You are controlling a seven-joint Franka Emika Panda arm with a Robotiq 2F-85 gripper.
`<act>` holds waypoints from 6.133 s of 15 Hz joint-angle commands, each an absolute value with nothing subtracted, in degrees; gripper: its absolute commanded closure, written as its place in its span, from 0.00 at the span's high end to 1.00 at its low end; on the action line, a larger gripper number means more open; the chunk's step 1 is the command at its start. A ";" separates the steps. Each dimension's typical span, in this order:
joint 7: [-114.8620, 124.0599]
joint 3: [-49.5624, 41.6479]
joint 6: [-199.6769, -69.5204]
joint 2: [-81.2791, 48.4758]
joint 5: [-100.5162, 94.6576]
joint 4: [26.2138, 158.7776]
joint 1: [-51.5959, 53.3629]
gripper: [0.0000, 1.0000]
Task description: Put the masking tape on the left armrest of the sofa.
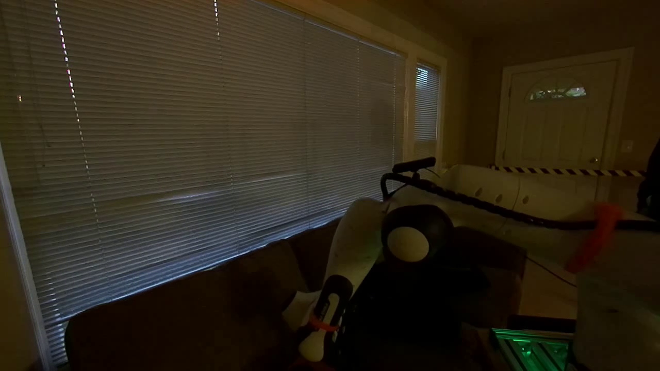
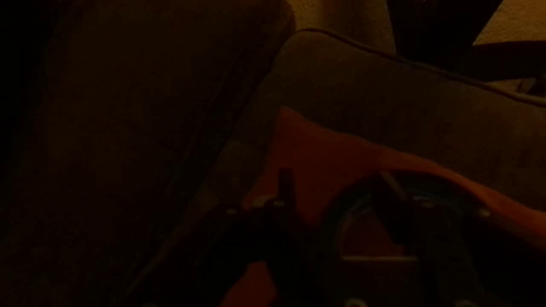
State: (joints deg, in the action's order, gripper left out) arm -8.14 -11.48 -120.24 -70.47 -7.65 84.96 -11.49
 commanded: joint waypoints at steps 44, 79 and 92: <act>-18.29 -7.23 -115.68 -85.74 -11.09 62.09 -16.42 0.01; -11.31 0.02 -117.41 -38.96 -6.28 95.46 -5.32 0.05; -12.64 -1.38 -118.45 -46.32 -12.61 83.10 -1.62 0.05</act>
